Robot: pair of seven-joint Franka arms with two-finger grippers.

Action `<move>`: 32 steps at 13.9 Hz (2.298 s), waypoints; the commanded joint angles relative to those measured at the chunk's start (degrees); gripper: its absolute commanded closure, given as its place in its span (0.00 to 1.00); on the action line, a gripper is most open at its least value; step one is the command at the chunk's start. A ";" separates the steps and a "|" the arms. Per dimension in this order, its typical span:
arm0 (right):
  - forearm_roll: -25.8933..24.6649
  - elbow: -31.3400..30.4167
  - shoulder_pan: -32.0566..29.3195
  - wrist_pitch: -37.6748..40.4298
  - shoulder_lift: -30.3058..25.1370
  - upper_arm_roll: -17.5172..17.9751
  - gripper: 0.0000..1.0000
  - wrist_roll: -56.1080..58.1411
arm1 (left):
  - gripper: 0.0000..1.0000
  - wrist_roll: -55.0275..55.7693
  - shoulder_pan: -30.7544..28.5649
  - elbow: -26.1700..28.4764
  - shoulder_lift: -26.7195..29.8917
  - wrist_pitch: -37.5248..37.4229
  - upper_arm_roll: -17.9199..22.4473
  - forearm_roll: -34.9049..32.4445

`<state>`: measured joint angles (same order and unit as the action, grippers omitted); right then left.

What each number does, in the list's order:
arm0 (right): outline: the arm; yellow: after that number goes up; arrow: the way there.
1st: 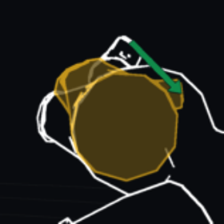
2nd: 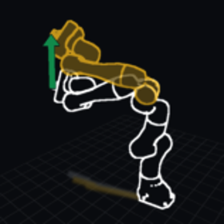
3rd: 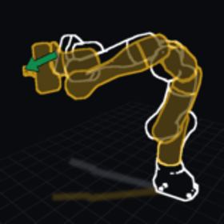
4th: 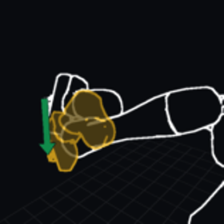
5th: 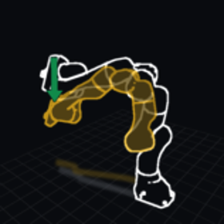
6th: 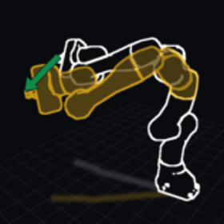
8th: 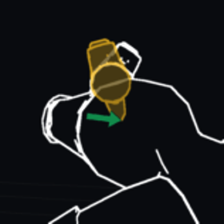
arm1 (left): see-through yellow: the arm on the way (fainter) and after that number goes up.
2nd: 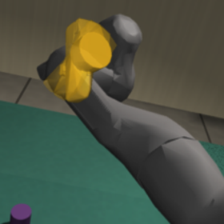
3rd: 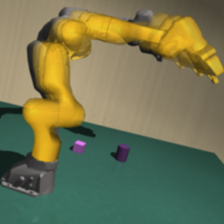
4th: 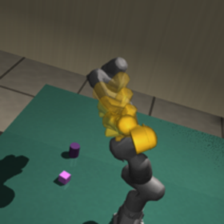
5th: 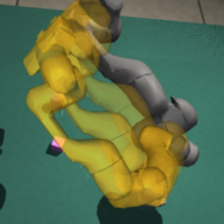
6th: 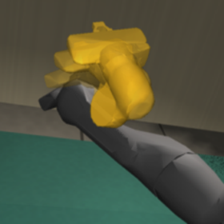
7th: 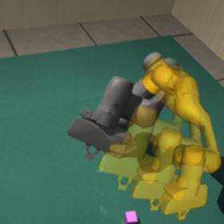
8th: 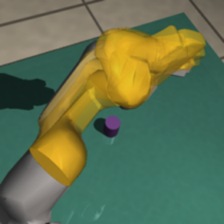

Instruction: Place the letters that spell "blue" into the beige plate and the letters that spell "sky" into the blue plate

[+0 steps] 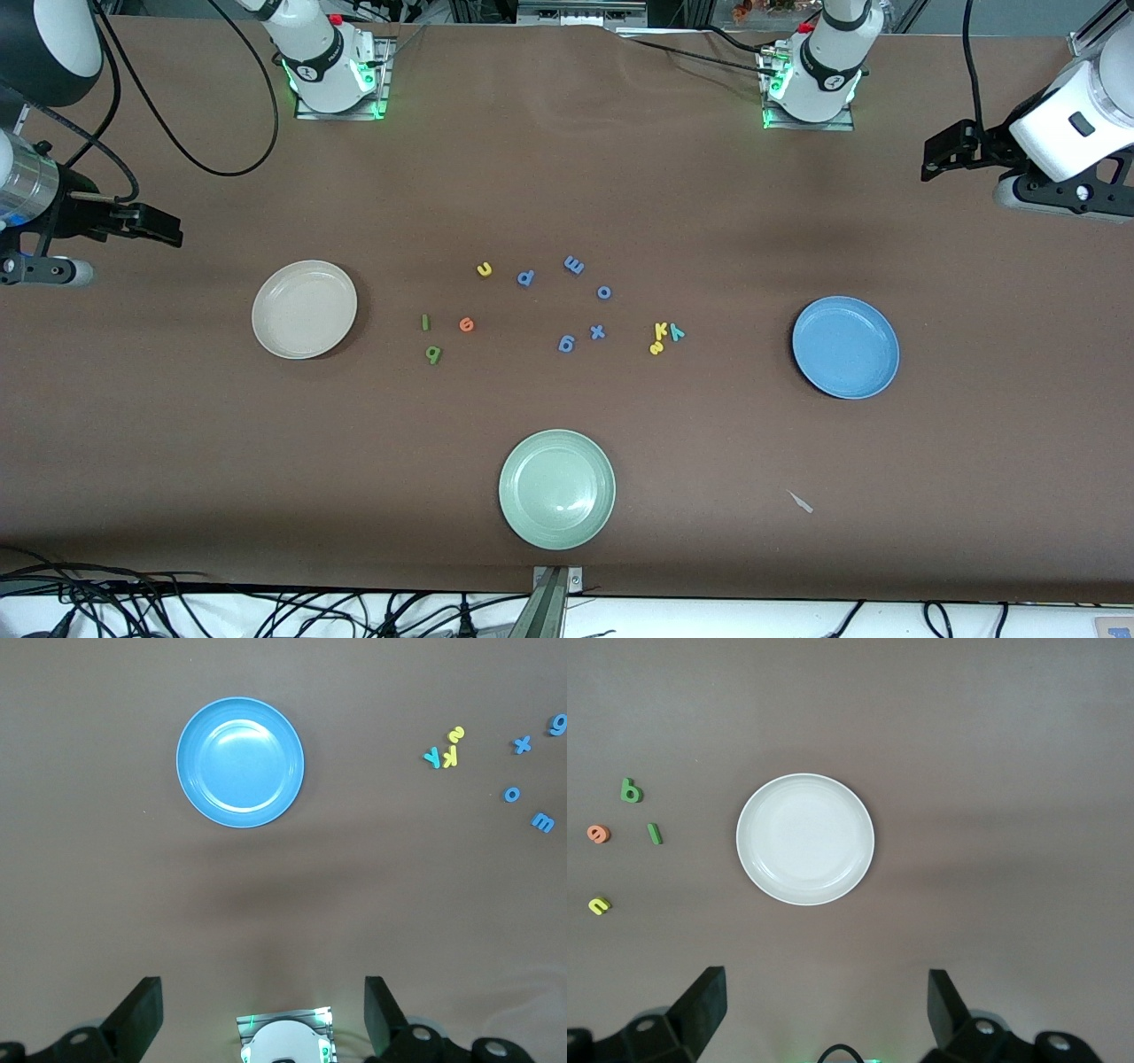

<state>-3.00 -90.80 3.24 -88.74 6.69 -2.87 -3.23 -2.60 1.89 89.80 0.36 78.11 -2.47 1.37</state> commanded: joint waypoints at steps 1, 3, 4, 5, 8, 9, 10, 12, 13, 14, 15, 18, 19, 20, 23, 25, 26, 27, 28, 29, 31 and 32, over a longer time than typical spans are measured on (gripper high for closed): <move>-0.07 -0.35 -0.52 0.23 -0.45 0.49 0.00 0.94 | 0.00 0.49 0.04 -1.47 -0.54 -0.94 -0.26 -1.81; -0.07 -0.17 -0.61 0.23 -0.45 0.49 0.00 0.94 | 0.00 0.49 0.04 -1.47 -0.54 -0.94 -0.26 -1.81; -0.07 -0.17 -0.52 0.23 -0.45 0.49 0.00 0.94 | 0.00 0.49 0.04 -1.47 -0.54 -0.94 -0.26 -1.81; -0.07 -0.17 -0.52 0.32 -0.45 0.49 0.00 0.94 | 0.00 0.49 0.04 -1.47 -0.54 -0.94 -0.26 -1.81; -0.07 -0.17 -0.52 0.23 -0.45 0.49 0.00 0.94 | 0.00 0.49 0.04 -1.47 -0.54 -0.94 -0.26 -1.81; -0.07 -0.17 -0.60 0.23 -0.45 0.49 0.00 0.94 | 0.00 0.49 0.04 -1.47 -0.54 -0.94 -0.26 -1.81; -0.07 -0.17 -0.61 0.23 -0.45 0.49 0.00 0.94 | 0.00 0.49 0.04 -1.47 -0.54 -0.94 -0.26 -1.81; -0.07 -0.17 -0.52 0.23 -0.45 0.49 0.00 0.94 | 0.00 0.49 0.04 -1.47 -0.45 -0.94 -0.26 -1.81; -0.07 -0.17 -0.60 0.23 -0.45 0.49 0.00 0.94 | 0.00 0.49 0.04 -1.47 -0.54 -0.94 -0.26 -1.81; -0.07 -0.17 -0.52 0.23 -0.45 0.49 0.00 0.94 | 0.00 0.49 0.04 -1.47 -0.54 -0.94 -0.26 -1.81; -0.16 -0.17 -0.52 0.23 -0.45 0.49 0.00 0.94 | 0.00 0.49 0.04 -1.47 -0.54 -0.94 -0.26 -1.81; -0.16 -0.17 -0.26 0.23 -0.36 0.49 0.00 0.94 | 0.00 0.49 0.04 -1.47 -0.45 -0.94 -0.26 -1.72; -0.16 -0.17 -0.17 0.15 -0.36 0.58 0.00 0.86 | 0.00 0.49 0.04 -1.47 -0.45 -0.94 -0.26 -1.64; -0.16 -0.17 -0.08 0.23 -0.36 0.58 0.00 0.77 | 0.00 0.49 0.04 -1.47 -0.45 -0.94 -0.26 -1.64; -0.16 -0.17 -0.17 0.23 -0.27 0.49 0.00 0.94 | 0.00 0.58 0.13 -1.47 -0.54 -0.94 -0.34 -1.90; -0.16 -0.17 -0.17 0.32 -0.27 0.49 0.00 0.86 | 0.00 3.72 0.13 -1.47 -0.54 -1.29 -0.52 -2.07; -0.16 -0.26 -0.17 0.84 -0.27 0.49 0.00 0.86 | 0.00 6.18 0.22 -1.38 -0.54 -1.38 -0.61 -2.07; -0.16 -0.43 -0.08 1.28 -0.36 0.49 0.00 0.86 | 0.00 7.42 0.31 -1.38 -0.54 -1.38 -0.61 -2.07; -0.16 -0.44 -0.08 1.64 -0.36 0.58 0.00 0.86 | 0.00 7.61 0.39 -1.38 -0.54 -1.38 -0.61 -2.07; -0.16 -0.35 0.01 1.90 -0.45 0.67 0.00 0.77 | 0.00 7.61 0.31 -1.38 -0.54 -1.38 -0.52 -1.99; -0.16 -0.44 0.45 2.08 -0.54 0.67 0.00 0.33 | 0.00 7.52 0.31 -1.38 -0.45 -1.38 -0.43 -1.99; -0.16 -0.35 0.71 2.08 -0.45 0.67 0.00 0.15 | 0.00 7.44 0.31 -1.38 -0.54 -1.38 -0.43 -1.99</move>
<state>-3.00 -90.82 3.56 -87.38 6.82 -2.38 -3.23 4.16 1.93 89.80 0.35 77.88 -2.74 1.37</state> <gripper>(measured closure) 0.000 0.000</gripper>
